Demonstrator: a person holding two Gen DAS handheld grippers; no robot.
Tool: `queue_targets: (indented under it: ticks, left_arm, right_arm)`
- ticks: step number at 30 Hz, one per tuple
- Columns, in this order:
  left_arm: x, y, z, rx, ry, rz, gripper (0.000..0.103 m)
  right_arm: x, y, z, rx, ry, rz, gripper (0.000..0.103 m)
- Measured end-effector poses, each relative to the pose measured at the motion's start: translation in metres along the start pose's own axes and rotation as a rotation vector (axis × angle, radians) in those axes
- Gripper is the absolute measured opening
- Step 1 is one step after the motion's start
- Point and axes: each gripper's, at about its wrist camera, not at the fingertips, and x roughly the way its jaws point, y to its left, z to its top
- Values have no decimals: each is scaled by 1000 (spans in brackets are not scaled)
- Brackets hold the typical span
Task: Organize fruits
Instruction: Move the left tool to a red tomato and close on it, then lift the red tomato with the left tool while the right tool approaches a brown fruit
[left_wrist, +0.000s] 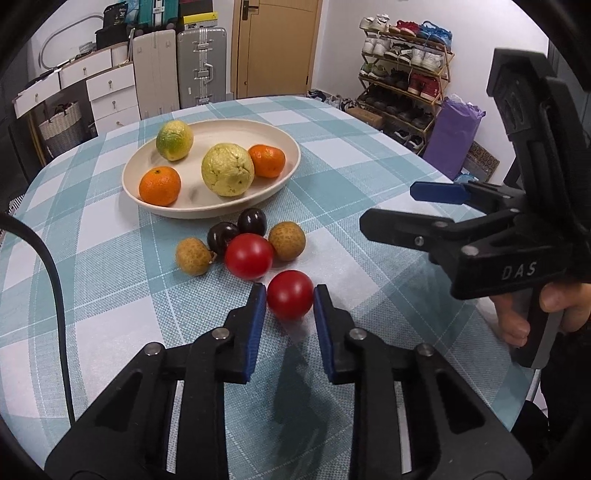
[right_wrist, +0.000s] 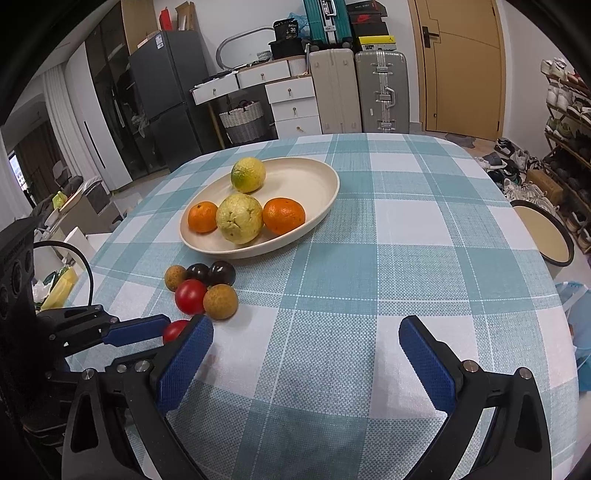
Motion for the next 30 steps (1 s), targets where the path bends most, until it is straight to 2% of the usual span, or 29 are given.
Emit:
queue_targets:
  ticks: [7,16,18,20,21,30]
  left_arm:
    - [-20,18,4,-48,-63,1,22]
    - [-16,18,-3,-33,-7,-35,23]
    - [-16,17,-3,-31,-1,-51,28]
    - [-15,16,-4,-31,5,-62,41]
    - [-14,15,-4,-31,5,-62,44]
    - [9,3,-1,-36,62,-78,44]
  right_arm:
    - [9,9,3,-19,36,30,103]
    - [10,13,4,-32,43,13,103]
    - [8,9,4,-27,43,7,103]
    - [6,7,4,-20,38,5,103]
    - [6,6,4,-14,37,7,103]
    - [5,3,2,-11,37,8,103]
